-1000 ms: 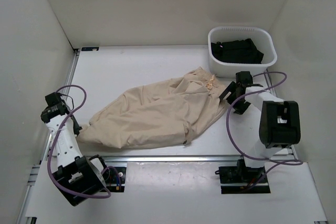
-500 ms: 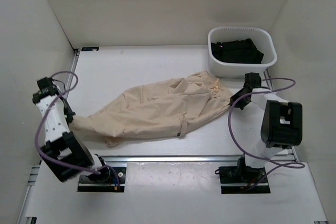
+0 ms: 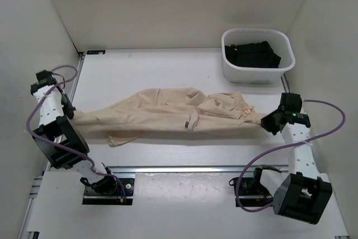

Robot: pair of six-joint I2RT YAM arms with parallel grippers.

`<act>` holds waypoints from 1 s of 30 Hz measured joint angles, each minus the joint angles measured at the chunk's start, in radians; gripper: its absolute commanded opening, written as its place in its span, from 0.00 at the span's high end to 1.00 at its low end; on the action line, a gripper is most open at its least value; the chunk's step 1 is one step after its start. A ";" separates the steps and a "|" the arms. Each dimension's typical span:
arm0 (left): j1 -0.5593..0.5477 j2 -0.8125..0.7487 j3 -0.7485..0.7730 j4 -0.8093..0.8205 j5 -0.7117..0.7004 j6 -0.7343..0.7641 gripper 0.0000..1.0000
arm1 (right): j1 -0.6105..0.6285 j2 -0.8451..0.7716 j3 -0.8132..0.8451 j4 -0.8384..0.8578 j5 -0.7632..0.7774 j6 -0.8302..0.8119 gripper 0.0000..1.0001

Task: Fold and stack the trousers
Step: Flatten the trousers out

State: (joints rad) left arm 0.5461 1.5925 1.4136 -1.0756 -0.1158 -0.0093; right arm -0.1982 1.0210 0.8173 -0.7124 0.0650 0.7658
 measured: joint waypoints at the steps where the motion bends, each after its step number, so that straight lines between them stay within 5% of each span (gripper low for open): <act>1: 0.005 -0.003 -0.052 0.007 -0.016 0.002 0.78 | -0.007 -0.004 -0.035 -0.014 0.006 0.000 1.00; 3: 0.022 -0.003 -0.158 -0.002 -0.041 0.005 0.64 | -0.023 -0.002 -0.096 -0.063 0.024 -0.004 1.00; 4: 0.031 -0.003 -0.200 -0.010 -0.051 0.008 0.46 | -0.028 -0.001 -0.112 -0.087 0.034 -0.008 1.00; 10: 0.081 -0.005 -0.279 -0.051 -0.076 0.012 0.13 | -0.036 0.005 -0.106 -0.114 0.074 -0.024 1.00; 18: 0.316 -0.194 -0.389 -0.003 -0.071 0.009 0.19 | -0.036 0.014 -0.035 -0.153 0.209 -0.080 1.00; 30: 0.354 -0.145 -0.527 0.147 -0.003 0.010 0.15 | -0.036 0.066 0.048 -0.146 0.258 -0.129 1.00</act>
State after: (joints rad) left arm 0.8997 1.4475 0.8867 -0.9283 -0.1184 0.0002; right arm -0.2344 1.0866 0.8658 -0.8581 0.3229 0.6373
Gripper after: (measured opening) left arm 0.839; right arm 0.009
